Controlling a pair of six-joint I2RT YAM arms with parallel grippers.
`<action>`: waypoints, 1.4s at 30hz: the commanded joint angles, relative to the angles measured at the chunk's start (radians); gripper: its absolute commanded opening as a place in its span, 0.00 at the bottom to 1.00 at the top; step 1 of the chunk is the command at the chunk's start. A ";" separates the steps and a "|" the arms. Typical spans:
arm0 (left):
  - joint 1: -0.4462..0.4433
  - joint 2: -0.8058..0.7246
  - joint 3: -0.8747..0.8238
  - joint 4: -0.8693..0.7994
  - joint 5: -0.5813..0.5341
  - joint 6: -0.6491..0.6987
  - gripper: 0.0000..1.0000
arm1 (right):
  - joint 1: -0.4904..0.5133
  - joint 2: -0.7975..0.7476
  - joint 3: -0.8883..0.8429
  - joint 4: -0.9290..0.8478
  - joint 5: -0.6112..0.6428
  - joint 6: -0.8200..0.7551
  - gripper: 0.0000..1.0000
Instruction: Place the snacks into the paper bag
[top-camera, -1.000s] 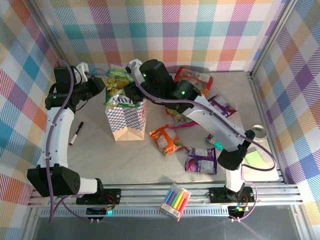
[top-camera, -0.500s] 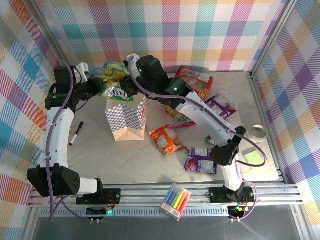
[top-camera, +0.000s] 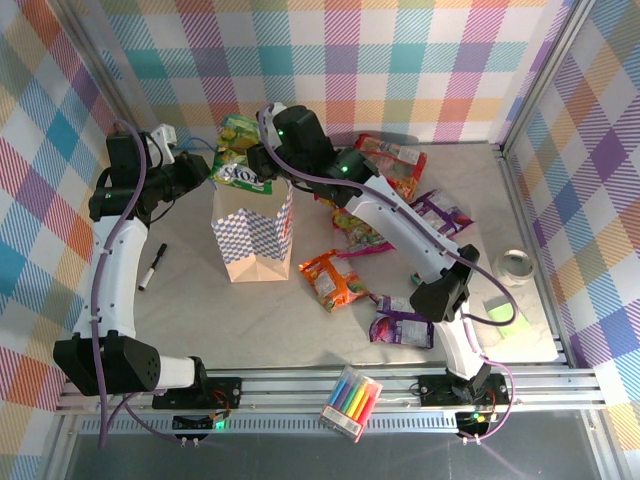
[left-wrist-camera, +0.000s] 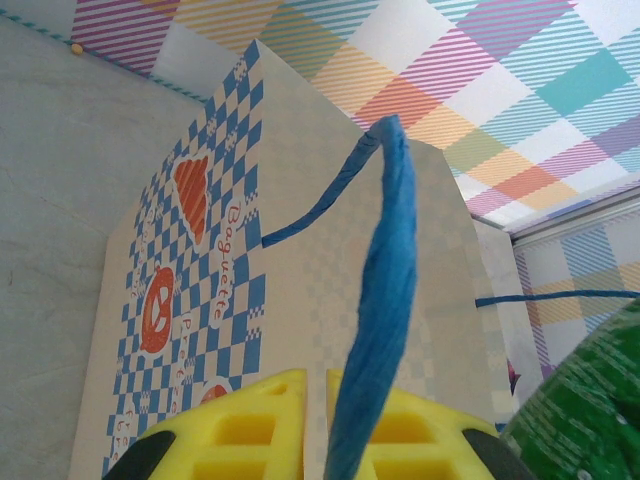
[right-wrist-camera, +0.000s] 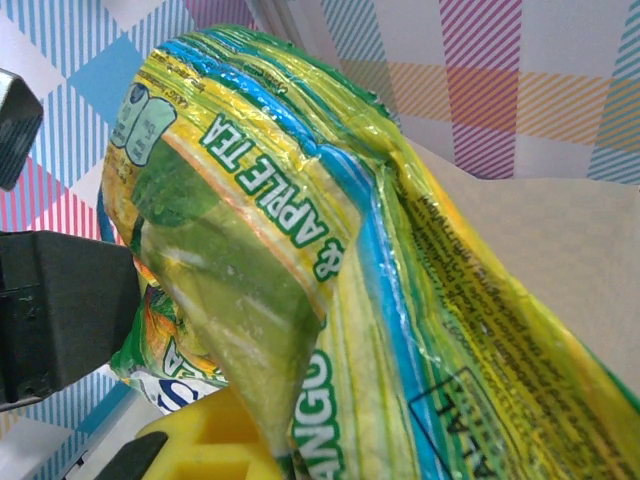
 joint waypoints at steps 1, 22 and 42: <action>0.013 -0.018 0.020 -0.019 0.001 0.009 0.15 | 0.003 0.007 0.050 0.029 0.029 0.014 0.16; 0.014 -0.018 0.014 -0.045 -0.043 0.023 0.14 | 0.003 0.053 0.056 -0.127 0.042 -0.031 0.28; 0.014 -0.015 0.005 -0.041 -0.035 0.023 0.14 | 0.003 0.029 0.057 -0.217 -0.031 -0.027 0.50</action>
